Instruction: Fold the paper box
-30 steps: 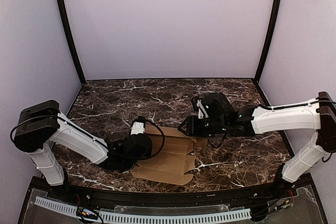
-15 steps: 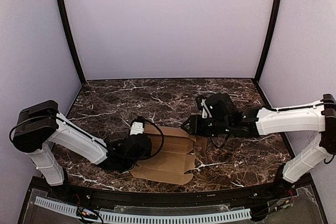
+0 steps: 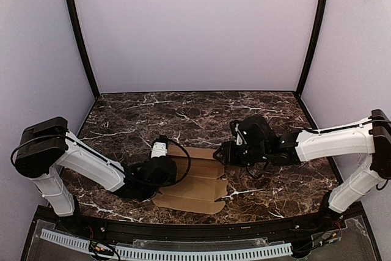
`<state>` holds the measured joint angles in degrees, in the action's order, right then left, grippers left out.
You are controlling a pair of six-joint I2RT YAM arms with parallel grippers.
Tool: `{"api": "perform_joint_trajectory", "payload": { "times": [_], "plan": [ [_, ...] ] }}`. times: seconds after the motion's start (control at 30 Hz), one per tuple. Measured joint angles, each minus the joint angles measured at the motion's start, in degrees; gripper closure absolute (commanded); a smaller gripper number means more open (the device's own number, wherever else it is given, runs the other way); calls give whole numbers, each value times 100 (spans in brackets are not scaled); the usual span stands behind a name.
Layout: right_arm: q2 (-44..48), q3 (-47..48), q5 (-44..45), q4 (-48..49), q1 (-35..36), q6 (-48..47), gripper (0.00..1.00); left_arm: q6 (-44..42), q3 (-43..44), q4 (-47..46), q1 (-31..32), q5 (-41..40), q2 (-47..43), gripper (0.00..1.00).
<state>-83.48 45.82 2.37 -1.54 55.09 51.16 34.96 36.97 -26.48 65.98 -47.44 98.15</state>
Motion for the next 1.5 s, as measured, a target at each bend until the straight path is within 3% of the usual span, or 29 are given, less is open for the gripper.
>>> {"api": "perform_joint_trajectory", "payload": {
  "times": [0.2,0.43,0.73,1.13,1.5],
  "plan": [
    [-192,0,-136,413,0,166,54,0,2,0,24,2,0,100],
    [-310,-7,-352,887,0,415,64,2,2,0,24,-15,0,100],
    [-385,-15,-382,977,-2,525,70,9,2,0,20,-66,2,100],
    [-133,-133,-367,1027,0,433,48,20,52,9,31,-70,-2,100],
    [1318,-184,52,372,0,-79,39,-125,238,214,-42,-155,-216,100]
  ]
}}
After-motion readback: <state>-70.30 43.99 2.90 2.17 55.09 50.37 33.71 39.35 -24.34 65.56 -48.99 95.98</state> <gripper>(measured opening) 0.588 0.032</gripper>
